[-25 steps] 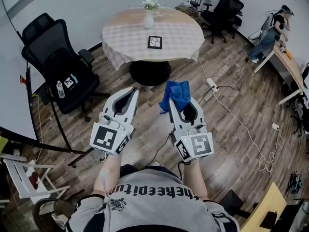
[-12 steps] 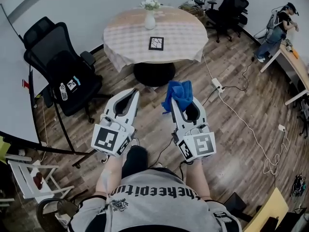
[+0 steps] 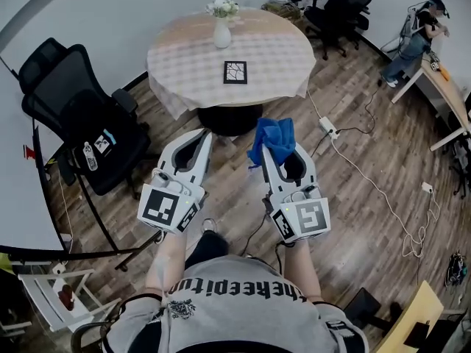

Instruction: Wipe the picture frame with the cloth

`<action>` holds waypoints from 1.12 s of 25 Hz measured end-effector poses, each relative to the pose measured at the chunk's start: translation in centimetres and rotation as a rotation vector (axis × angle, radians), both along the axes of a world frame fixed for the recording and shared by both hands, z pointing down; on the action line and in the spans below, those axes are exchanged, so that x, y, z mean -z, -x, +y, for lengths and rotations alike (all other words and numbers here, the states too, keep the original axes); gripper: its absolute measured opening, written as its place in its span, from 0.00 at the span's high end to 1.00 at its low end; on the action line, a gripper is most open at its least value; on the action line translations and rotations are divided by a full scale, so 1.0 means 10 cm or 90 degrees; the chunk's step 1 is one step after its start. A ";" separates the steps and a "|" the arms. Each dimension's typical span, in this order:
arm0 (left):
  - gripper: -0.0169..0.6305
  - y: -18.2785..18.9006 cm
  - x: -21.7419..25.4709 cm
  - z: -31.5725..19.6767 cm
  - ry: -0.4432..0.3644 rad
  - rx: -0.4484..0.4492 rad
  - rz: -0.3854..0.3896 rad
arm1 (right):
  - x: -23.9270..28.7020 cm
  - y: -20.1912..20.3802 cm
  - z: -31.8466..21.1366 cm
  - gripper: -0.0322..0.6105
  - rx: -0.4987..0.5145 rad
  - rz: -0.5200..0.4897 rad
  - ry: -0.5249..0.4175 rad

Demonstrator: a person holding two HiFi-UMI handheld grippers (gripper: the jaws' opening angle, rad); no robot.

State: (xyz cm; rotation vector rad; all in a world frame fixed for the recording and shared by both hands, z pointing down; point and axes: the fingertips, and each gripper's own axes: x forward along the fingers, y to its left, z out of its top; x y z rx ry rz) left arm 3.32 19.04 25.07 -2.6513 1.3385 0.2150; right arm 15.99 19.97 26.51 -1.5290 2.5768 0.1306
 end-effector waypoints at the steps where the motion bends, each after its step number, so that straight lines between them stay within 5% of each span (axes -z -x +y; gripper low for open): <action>1: 0.95 0.03 0.01 -0.09 -0.001 -0.007 0.000 | 0.01 0.03 -0.08 0.71 -0.006 0.000 -0.001; 13: 0.95 0.46 0.04 -0.92 -0.005 -0.085 -0.002 | 0.01 0.50 -0.80 0.71 -0.080 -0.011 0.002; 28: 0.95 0.85 -0.08 -1.38 0.006 -0.117 0.011 | -0.11 0.92 -1.17 0.71 -0.106 -0.010 0.016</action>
